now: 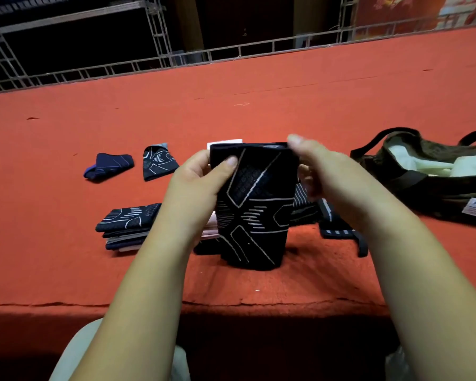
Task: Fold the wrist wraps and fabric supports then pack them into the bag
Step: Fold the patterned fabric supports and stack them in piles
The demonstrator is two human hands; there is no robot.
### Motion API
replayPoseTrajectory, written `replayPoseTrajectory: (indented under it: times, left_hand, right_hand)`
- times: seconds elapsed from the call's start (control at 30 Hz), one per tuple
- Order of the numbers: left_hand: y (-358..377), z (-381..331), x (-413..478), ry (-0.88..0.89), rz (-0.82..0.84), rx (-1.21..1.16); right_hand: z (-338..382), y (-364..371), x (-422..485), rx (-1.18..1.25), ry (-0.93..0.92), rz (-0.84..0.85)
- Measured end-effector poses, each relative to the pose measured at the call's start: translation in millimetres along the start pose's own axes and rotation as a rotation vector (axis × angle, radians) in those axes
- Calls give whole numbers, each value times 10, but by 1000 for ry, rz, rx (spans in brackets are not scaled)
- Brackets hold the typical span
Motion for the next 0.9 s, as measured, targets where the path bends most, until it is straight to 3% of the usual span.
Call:
replayPoseTrajectory:
  times: [0.1, 0.33, 0.53, 0.63, 0.73, 0.9]
  left_hand:
    - [3, 28, 16, -48, -29, -91]
    - [-138, 77, 75, -62, -39, -64]
    - [-215, 257, -17, -365, 180, -38]
    - [-243, 296, -25, -360, 159, -110]
    - [-263, 298, -17, -339, 102, -189]
    - [-305, 303, -8, -325, 111, -162]
  right_hand:
    - [-73, 118, 18, 33, -161, 87]
    - [-164, 231, 157, 190, -128, 66]
    - [-285, 323, 183, 268, -69, 19]
    - [-372, 379, 217, 308, 5, 138]
    - [-480, 435, 205, 179, 51, 327]
    - [-518, 485, 191, 180, 24, 310]
Point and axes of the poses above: each hand's wrist, its own x-axis towards the middle knuckle, its own y-axis out of the palm, z = x × y, the point moved 3 cm from there along x, towards the middle knuckle, and after that the axes turned 11 degrees about -x, right-handed, at the moved point
